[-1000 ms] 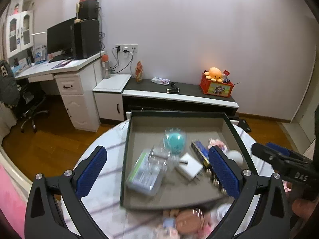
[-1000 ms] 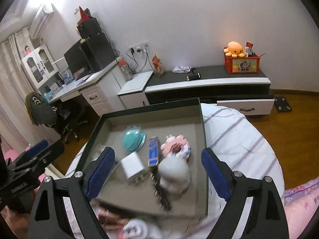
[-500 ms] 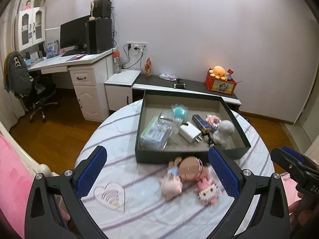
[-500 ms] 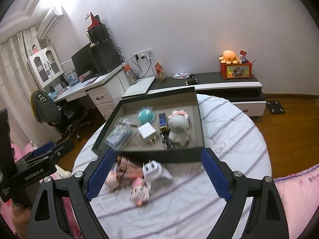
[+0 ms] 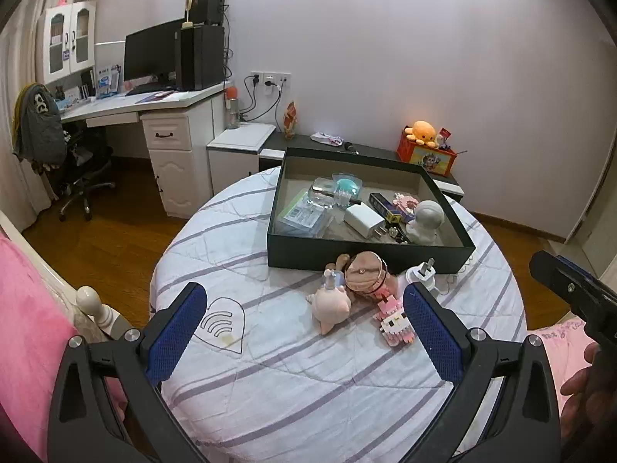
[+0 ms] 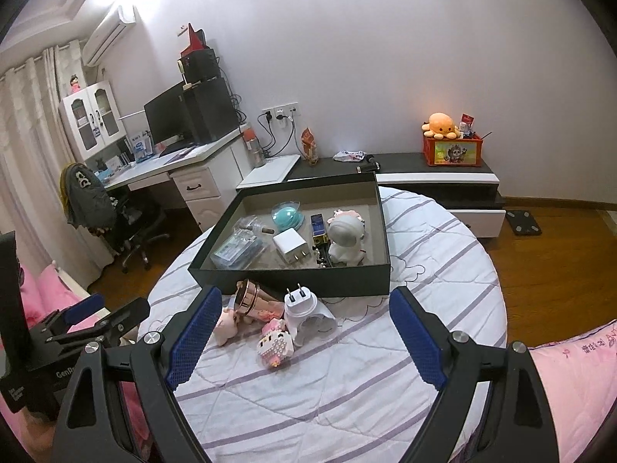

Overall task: Organize rigid objects
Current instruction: 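Withdraw both grippers back over the remaining objects on the table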

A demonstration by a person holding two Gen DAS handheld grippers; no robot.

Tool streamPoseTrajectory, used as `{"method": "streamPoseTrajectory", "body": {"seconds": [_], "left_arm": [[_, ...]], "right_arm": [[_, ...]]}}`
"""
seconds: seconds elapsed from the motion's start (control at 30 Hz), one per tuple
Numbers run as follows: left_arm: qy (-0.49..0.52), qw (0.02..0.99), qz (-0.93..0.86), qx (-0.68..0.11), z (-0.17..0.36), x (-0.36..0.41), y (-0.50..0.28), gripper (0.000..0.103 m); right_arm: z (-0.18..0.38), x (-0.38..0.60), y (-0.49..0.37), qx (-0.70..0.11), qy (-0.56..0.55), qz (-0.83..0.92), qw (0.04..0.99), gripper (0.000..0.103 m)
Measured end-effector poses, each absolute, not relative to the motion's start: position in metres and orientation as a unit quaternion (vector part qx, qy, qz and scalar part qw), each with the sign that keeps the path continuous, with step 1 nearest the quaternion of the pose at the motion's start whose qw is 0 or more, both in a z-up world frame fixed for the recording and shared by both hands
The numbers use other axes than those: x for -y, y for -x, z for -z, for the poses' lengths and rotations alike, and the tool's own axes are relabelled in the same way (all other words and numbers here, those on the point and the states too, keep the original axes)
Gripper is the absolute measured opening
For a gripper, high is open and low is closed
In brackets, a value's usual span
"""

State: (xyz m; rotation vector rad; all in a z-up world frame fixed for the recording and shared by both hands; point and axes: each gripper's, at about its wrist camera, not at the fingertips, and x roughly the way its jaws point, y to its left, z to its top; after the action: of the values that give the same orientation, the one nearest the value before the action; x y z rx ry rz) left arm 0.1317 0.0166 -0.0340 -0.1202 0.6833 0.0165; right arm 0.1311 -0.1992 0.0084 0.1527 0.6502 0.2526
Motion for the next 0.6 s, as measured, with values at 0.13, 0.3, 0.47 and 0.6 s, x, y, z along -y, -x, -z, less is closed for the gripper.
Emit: {"method": "streamPoseTrajectory", "body": {"seconds": [0.13,0.3,0.47,0.6], "left_arm": [[0.056,0.941,-0.007,-0.335,0.034,-0.016,-0.127,0.103],[0.055,0.940,-0.005,-0.337,0.037,-0.016,-0.127,0.103],[0.051,0.938,-0.005,-0.344,0.043,-0.015,-0.129,0.103],[0.044,0.933,-0.004,-0.358,0.056,-0.013,-0.138,0.103]], "right_arm": [[-0.007,0.199,-0.129,-0.320,-0.073,-0.125,0.936,0.090],[-0.004,0.199,-0.130,-0.325,-0.070,-0.126,0.935,0.090],[0.005,0.198,-0.133,-0.336,-0.064,-0.126,0.931,0.090],[0.018,0.198,-0.140,-0.353,-0.061,-0.126,0.925,0.090]]}}
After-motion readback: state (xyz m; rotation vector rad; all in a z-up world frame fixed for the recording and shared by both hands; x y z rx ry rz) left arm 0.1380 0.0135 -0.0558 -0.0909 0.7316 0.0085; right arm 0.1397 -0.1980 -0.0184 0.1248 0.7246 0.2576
